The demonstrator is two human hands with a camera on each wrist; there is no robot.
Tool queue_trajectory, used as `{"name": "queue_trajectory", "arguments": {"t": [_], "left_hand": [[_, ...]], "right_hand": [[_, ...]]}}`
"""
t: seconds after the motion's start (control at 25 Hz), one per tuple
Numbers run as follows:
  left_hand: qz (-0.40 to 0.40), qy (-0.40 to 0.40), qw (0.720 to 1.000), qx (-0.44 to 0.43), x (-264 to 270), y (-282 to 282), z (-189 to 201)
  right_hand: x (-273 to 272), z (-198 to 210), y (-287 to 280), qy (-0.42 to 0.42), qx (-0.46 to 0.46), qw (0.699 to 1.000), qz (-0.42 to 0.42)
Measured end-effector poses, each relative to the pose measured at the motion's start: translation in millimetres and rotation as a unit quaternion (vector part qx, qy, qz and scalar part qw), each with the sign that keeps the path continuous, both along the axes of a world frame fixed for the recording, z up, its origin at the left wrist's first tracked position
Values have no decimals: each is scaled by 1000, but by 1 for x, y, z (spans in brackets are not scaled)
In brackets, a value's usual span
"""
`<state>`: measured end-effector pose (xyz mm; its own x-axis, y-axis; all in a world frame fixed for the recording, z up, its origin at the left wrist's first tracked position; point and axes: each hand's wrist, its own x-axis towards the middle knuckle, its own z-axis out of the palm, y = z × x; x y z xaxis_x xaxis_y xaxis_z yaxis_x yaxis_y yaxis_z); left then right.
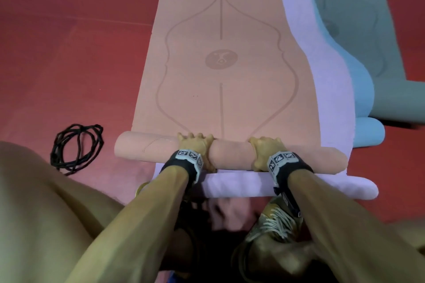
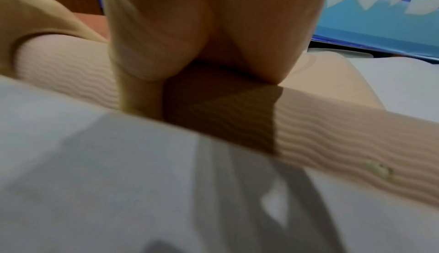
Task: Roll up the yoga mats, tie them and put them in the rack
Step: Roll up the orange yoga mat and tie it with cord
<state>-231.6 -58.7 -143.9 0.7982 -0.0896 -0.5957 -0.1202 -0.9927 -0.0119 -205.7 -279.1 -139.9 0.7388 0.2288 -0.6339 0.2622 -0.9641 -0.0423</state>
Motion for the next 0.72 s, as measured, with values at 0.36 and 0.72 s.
{"name": "queue_trajectory", "arguments": {"t": [0.36, 0.72], "left_hand": [[58, -2, 995, 81, -6, 46, 3], [55, 39, 998, 17, 34, 52, 16]], "right_hand": [[41, 4, 3, 127, 9, 991, -47], [-14, -2, -9, -127, -46, 990, 38]]}}
